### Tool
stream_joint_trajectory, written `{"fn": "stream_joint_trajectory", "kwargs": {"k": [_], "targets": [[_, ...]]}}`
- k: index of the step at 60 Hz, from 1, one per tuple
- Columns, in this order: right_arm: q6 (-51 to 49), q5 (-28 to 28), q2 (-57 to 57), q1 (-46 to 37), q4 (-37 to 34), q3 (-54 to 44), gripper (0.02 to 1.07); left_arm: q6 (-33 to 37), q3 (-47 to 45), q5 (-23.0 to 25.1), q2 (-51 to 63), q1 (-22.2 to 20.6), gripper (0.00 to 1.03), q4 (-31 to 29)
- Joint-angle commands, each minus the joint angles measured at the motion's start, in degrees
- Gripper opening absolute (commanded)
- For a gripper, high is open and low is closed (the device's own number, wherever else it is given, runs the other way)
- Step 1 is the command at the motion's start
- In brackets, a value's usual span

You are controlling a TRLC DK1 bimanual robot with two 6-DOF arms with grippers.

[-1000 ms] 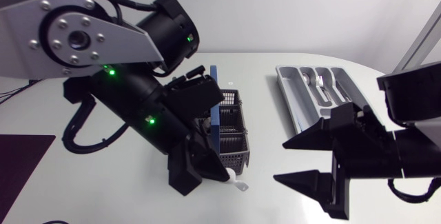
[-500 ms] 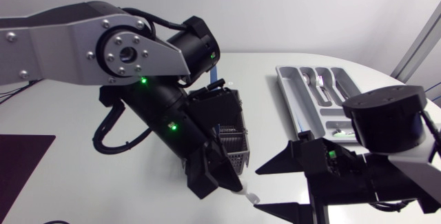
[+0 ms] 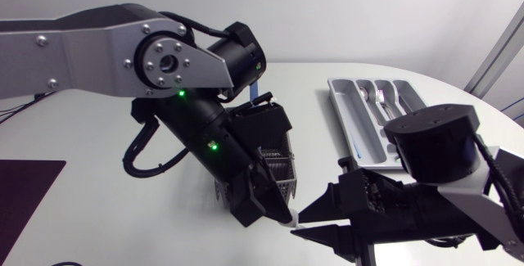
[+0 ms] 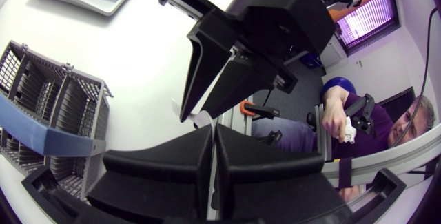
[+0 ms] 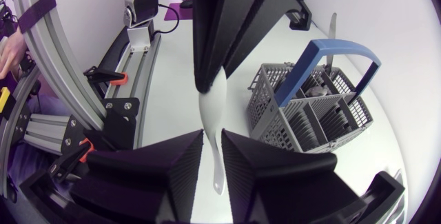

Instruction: Unload the cutlery basket into the drawer organizer.

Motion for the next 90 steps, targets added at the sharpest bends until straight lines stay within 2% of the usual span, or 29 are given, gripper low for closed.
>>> {"fn": "stream_joint_trajectory", "kwargs": {"k": [1, 13, 21, 26, 31, 37, 43, 53, 57, 67, 75, 81, 90], "targets": [[-0.5, 0.2, 0.7, 0.4, 0.3, -0.9, 0.10, 1.4, 1.9, 0.8, 1.1, 0.6, 0.04, -0.4], [0.4, 1.1, 0.8, 0.3, 0.0, -1.4, 0.08, 1.4, 2.8, 1.2, 1.1, 1.2, 0.06, -0.4], [0.6, 1.6, 0.0, -0.1, -1.6, -1.6, 0.08, 1.1, 4.3, 1.2, 0.4, 2.7, 0.39, -0.5], [0.4, 2.2, -0.4, -0.6, -2.5, -1.8, 0.08, 0.1, 6.0, 1.2, -0.4, 3.8, 0.53, -0.1], [-0.1, 3.1, -1.3, -2.1, -3.9, -2.1, 0.08, -2.6, 6.5, 1.1, -2.6, 5.3, 0.66, 3.2], [-2.2, 3.4, -3.4, -7.0, -5.5, -2.3, 0.08, -6.2, 6.4, 0.6, -6.1, 7.1, 0.69, 8.0], [-5.9, 3.4, -4.1, -15.7, -6.3, -2.0, 0.08, -9.0, 6.1, -3.2, -9.5, 9.1, 0.69, 12.5], [-13.0, 3.1, -2.3, -31.6, -4.4, -1.8, 0.08, -9.5, 4.3, -7.7, -13.6, 14.3, 0.70, 15.1], [-15.3, 3.1, -0.5, -37.7, -1.9, -1.5, 0.08, -9.5, 2.7, -10.4, -14.9, 16.2, 0.70, 16.4], [-19.2, 3.8, 6.2, -47.9, 5.0, 0.4, 0.08, -9.3, -2.2, -13.0, -17.3, 21.4, 0.70, 19.7], [-21.1, 5.3, 12.0, -53.1, 11.7, 1.7, 0.08, -8.7, -5.5, -13.4, -18.1, 26.0, 0.70, 21.7], [-22.5, 9.1, 16.2, -54.7, 19.6, 0.9, 0.08, -8.4, -7.8, -13.4, -18.0, 30.1, 0.70, 23.2], [-25.4, 11.5, 22.2, -57.5, 26.2, 1.4, 0.08, -7.6, -9.3, -13.3, -17.4, 33.2, 0.70, 23.9]]}}
